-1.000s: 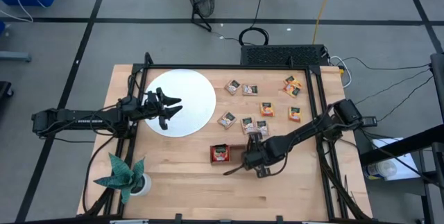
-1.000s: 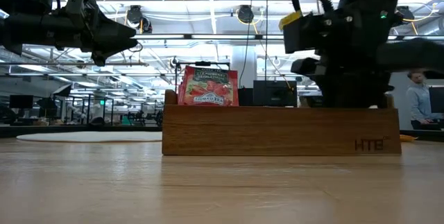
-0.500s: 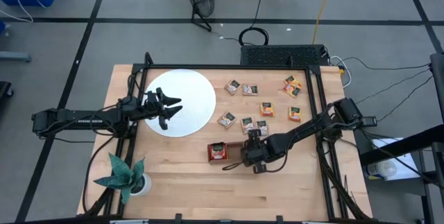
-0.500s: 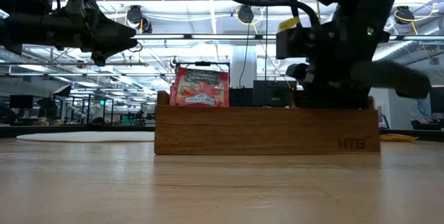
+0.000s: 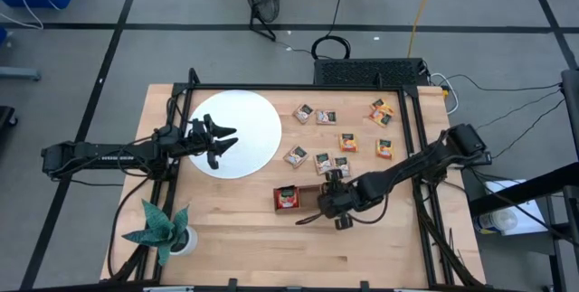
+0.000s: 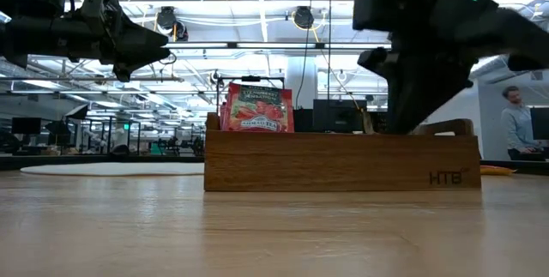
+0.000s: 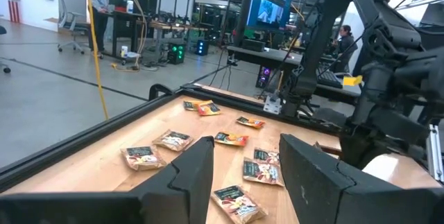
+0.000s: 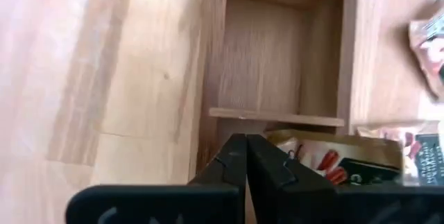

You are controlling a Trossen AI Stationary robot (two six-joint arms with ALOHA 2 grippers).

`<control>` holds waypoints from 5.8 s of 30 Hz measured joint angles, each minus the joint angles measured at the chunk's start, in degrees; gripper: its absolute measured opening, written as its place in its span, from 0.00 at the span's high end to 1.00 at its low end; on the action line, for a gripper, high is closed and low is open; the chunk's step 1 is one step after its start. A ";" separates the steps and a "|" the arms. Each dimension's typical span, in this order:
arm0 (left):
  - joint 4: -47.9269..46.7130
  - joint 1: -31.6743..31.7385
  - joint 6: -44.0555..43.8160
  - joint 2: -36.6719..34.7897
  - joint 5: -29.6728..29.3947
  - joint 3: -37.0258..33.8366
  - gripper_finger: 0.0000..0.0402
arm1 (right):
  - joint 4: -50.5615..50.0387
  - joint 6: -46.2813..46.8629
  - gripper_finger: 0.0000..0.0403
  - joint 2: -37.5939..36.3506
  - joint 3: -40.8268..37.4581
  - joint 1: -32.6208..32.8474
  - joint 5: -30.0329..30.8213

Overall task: Pick & Place Tea
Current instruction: Put the brown tea bag into the right section of the wooden organizer

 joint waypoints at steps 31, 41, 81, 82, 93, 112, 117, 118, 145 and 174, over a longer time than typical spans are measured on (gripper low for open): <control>-0.15 0.02 0.00 0.02 0.00 0.00 0.59 | 1.27 -11.27 0.89 -23.66 -7.72 -10.94 13.04; -0.17 0.01 -0.01 0.02 0.00 0.00 0.59 | 15.34 -1.22 0.53 -27.76 -30.83 -20.85 4.62; -0.19 0.02 0.00 0.02 0.00 0.01 0.59 | 37.93 -4.35 0.48 -26.87 -42.38 -15.30 -14.06; -0.18 0.02 0.00 0.02 -0.01 0.00 0.59 | 38.04 -4.32 0.48 -26.87 -42.38 -15.30 -14.94; -0.17 0.02 -0.02 0.02 0.00 0.00 0.59 | 27.26 5.91 0.53 -27.02 -42.25 -16.70 -9.58; -0.17 0.02 -0.02 0.00 0.00 0.01 0.59 | 8.97 10.97 0.59 -31.07 -29.64 -16.46 4.81; -0.17 0.02 0.00 0.02 -0.01 0.01 0.59 | -0.79 14.80 0.59 -24.02 -20.87 -17.28 11.54; -0.17 0.02 0.00 0.02 0.00 0.01 0.59 | -1.40 15.79 0.59 -21.93 -19.85 -17.81 11.87; -0.17 0.02 -0.02 0.01 0.00 0.02 0.59 | -14.67 29.85 0.63 -5.43 -16.87 -21.72 2.71; -0.17 0.02 -0.02 0.01 0.00 0.02 0.59 | -5.27 17.93 1.00 -21.47 -17.16 3.64 24.58</control>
